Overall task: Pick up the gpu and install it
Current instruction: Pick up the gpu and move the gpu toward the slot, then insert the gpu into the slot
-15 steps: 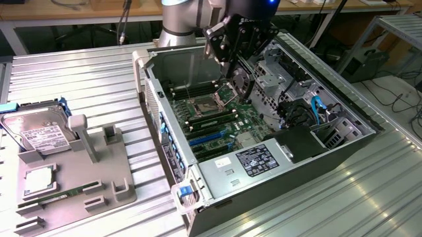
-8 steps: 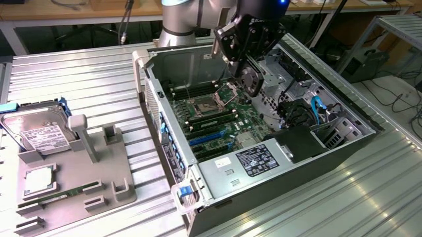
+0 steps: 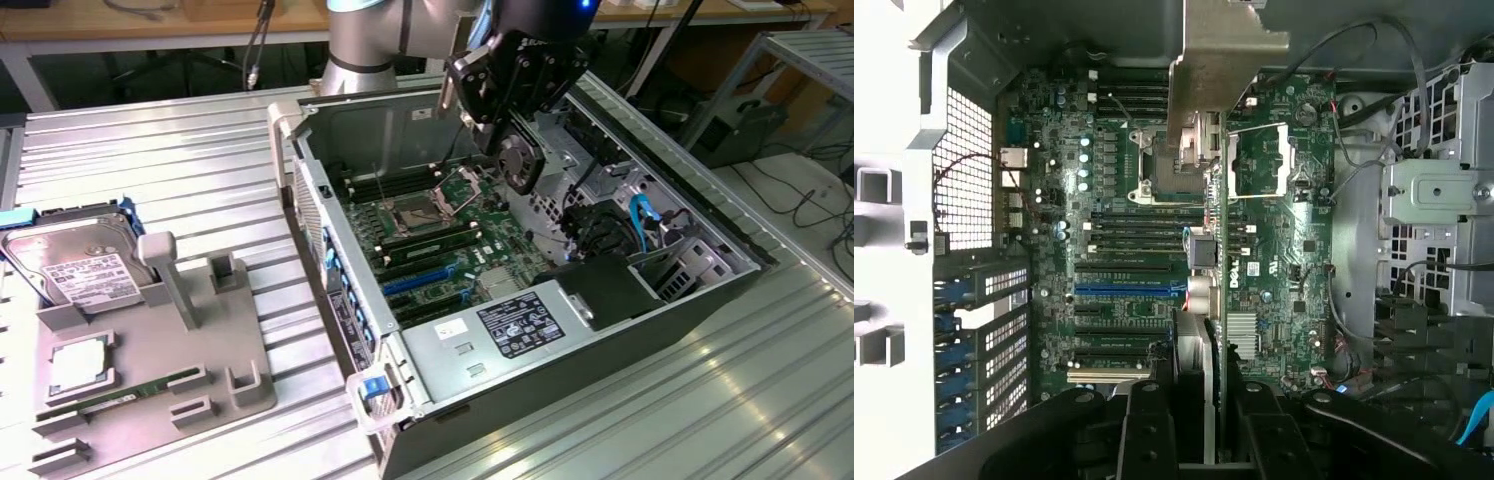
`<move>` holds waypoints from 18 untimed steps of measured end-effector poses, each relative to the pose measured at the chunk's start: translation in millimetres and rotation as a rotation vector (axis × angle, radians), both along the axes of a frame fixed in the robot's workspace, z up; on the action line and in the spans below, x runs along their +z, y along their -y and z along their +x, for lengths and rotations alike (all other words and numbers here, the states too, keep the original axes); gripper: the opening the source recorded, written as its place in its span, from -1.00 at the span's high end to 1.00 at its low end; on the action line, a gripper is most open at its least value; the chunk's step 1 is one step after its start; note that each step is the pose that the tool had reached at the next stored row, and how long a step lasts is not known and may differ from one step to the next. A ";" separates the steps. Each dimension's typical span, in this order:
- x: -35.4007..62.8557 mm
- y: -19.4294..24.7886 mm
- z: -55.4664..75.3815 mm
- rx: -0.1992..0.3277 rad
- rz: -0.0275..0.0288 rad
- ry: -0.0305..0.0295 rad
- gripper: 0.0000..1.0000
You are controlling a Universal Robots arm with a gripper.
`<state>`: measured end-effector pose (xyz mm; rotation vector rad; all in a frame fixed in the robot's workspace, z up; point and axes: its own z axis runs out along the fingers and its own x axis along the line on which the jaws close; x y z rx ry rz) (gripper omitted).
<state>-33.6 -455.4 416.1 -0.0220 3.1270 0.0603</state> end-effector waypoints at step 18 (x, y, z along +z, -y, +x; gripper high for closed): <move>0.0 0.0 0.0 0.152 0.0000 0.0000 0.44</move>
